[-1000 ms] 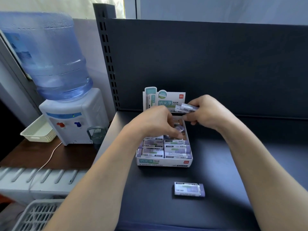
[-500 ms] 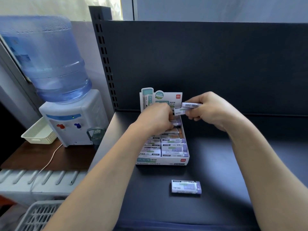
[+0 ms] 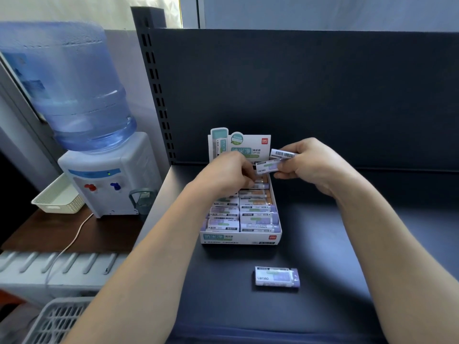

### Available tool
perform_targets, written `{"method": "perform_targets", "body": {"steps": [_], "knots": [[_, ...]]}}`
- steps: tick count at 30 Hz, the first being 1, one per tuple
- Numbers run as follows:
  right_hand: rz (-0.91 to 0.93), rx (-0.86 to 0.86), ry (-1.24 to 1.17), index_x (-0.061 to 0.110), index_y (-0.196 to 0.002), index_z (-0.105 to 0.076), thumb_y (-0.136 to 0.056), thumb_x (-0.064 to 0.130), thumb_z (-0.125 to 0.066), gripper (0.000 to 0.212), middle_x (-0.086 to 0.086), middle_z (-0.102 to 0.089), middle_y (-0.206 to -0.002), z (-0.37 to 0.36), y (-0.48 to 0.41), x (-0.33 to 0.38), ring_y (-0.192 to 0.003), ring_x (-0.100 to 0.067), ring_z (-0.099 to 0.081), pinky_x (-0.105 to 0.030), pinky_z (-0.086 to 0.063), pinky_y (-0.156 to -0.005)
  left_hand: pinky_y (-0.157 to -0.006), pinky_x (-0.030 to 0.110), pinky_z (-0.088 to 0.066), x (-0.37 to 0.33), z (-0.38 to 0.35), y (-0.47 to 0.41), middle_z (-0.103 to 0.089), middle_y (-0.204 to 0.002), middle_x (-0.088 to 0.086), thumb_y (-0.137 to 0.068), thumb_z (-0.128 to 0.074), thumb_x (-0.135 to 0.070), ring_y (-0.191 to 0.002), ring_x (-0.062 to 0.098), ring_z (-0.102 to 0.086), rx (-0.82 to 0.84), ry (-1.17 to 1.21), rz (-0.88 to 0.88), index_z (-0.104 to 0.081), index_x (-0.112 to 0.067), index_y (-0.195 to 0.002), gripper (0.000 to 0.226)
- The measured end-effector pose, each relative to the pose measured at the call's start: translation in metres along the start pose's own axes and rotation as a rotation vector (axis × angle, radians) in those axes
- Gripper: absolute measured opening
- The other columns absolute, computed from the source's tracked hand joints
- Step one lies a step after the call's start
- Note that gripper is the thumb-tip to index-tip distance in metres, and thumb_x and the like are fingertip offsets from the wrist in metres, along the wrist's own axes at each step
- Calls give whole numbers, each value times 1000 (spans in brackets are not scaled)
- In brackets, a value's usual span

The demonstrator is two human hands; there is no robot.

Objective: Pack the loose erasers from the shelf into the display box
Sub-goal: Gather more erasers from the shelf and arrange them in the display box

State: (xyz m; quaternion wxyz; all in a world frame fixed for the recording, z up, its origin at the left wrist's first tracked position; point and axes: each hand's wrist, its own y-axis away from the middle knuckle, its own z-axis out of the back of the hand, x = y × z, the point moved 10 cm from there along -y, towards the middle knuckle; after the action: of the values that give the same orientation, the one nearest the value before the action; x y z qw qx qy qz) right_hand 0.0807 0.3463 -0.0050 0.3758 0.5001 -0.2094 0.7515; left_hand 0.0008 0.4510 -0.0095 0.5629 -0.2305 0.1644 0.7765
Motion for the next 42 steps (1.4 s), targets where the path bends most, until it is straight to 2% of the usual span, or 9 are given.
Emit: {"method": "perform_targets", "body": {"steps": [5, 10, 17, 20, 24, 26, 31, 37, 42], "knots": [[-23, -23, -29, 12, -74, -69, -87, -10, -53, 30, -8, -72, -84, -1, 2, 0, -84, -23, -70, -33, -56, -85, -69, 27, -47, 0, 0, -3, -68, -88, 2, -79, -73, -14, -81, 16, -60, -1, -47, 40, -72, -11, -84, 6], [-36, 2, -50, 1, -92, -68, -89, -9, -53, 18, -17, -70, -94, -8, 2, -3, -85, -26, -69, -27, -60, -76, -74, 24, -45, 4, 3, 0, -68, -93, 0, -81, -69, -10, -88, 15, -60, 24, 18, 55, -73, -16, -88, 9], [-37, -53, 52, 10, -79, -65, -87, -1, -63, 14, -10, -69, -84, -4, -3, -10, -68, -18, -68, -28, -59, -75, -69, 28, -46, 1, 5, -3, -61, -85, -1, -75, -75, -8, -83, 18, -58, -53, -75, 29, -58, -17, -76, 19], [-38, -80, 69, 4, -90, -69, -86, 1, -66, 6, -14, -70, -89, -7, -4, -13, -75, -23, -69, -32, -58, -78, -67, 26, -49, 7, 7, 0, -61, -82, -3, -75, -75, -9, -76, 13, -57, -18, 67, 16, -61, -16, -81, 18], [15, -176, 190, 4, -87, -72, -82, 9, -72, 8, -7, -67, -75, -5, 0, -8, -60, -13, -61, -22, -54, -59, -70, 22, -50, 19, 21, 2, -65, -83, -3, -79, -69, -3, -78, 13, -60, -128, 238, 16, -65, -17, -81, 14], [44, -212, 254, 7, -80, -71, -80, 14, -75, 8, -4, -65, -71, -6, 2, -4, -59, -13, -58, -29, -53, -61, -70, 21, -50, 18, 23, 2, -65, -83, -4, -81, -68, -5, -79, 13, -61, -184, 216, 14, -67, -16, -85, 12], [64, -256, 334, 13, -81, -59, -74, 19, -79, 21, -5, -64, -77, -5, 0, 2, -63, -18, -58, -30, -49, -57, -83, 33, -51, 4, 18, 3, -68, -99, -1, -82, -69, -20, -92, 18, -61, -225, -26, -10, -72, -17, -100, 18], [3, -150, 142, 10, -77, -65, -84, 11, -70, 8, -9, -66, -73, 3, -2, -3, -64, -20, -64, -33, -58, -71, -77, 31, -52, 7, 18, 1, -66, -93, -3, -79, -73, -22, -88, 16, -60, -179, -51, 15, -71, -18, -96, 18], [3, -120, -54, 11, -73, -69, -83, -1, -65, 17, -9, -67, -78, 6, 1, 1, -71, -17, -65, -26, -59, -75, -77, 30, -50, 5, 19, 2, -67, -95, -2, -81, -71, -21, -87, 15, -59, -208, -54, 12, -73, -18, -96, 16]]}}
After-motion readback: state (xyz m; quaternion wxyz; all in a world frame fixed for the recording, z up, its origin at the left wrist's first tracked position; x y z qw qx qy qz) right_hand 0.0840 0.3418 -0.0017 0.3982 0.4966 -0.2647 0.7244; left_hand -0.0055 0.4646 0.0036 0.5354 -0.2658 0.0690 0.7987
